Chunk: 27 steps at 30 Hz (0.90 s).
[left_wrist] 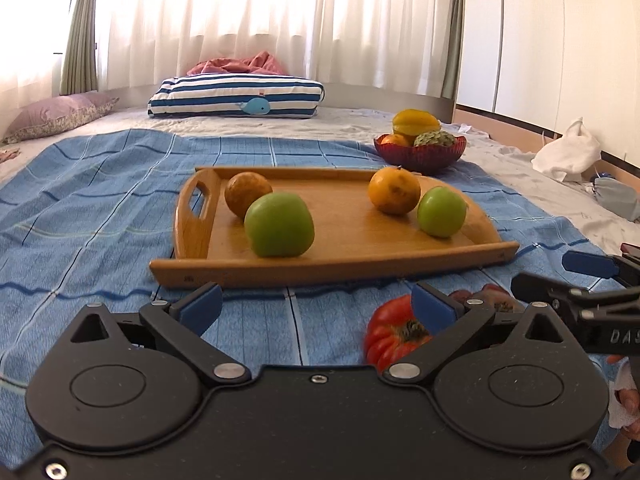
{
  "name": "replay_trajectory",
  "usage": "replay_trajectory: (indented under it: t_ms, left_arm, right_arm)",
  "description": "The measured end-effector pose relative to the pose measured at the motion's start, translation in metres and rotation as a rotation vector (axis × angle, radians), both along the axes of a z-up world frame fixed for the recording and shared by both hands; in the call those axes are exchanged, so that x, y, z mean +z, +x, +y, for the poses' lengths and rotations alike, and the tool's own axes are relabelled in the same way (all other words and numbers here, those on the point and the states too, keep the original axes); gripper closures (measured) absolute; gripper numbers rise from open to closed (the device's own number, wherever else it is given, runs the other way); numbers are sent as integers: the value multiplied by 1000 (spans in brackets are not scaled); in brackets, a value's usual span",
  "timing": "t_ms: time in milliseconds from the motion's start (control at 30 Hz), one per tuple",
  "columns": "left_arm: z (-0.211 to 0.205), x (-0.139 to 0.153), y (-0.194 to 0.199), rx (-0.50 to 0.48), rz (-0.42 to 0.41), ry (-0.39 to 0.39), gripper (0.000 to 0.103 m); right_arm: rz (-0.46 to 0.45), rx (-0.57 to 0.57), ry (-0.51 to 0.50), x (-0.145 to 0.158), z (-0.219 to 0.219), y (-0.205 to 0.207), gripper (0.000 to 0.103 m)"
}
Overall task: Organize fruits
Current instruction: 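Withdraw both open tools from the tray toward the red and dark fruits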
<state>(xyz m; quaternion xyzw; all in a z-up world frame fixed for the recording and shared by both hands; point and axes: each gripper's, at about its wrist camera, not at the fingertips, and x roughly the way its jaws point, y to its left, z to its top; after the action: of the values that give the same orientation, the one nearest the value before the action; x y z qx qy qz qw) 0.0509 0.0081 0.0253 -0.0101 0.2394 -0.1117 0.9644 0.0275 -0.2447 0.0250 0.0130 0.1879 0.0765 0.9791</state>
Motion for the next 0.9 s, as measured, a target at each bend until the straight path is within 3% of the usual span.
replay_trajectory:
  t_ms: [333,900]
  left_arm:
    - [2,-4,-8,-5,18,-5,2]
    - [-22,-13,-17,-123,55,48,2]
  right_arm:
    - [2,18,-56,-9,9,-14,0]
    - [29,93,-148,-21,25,-28,0]
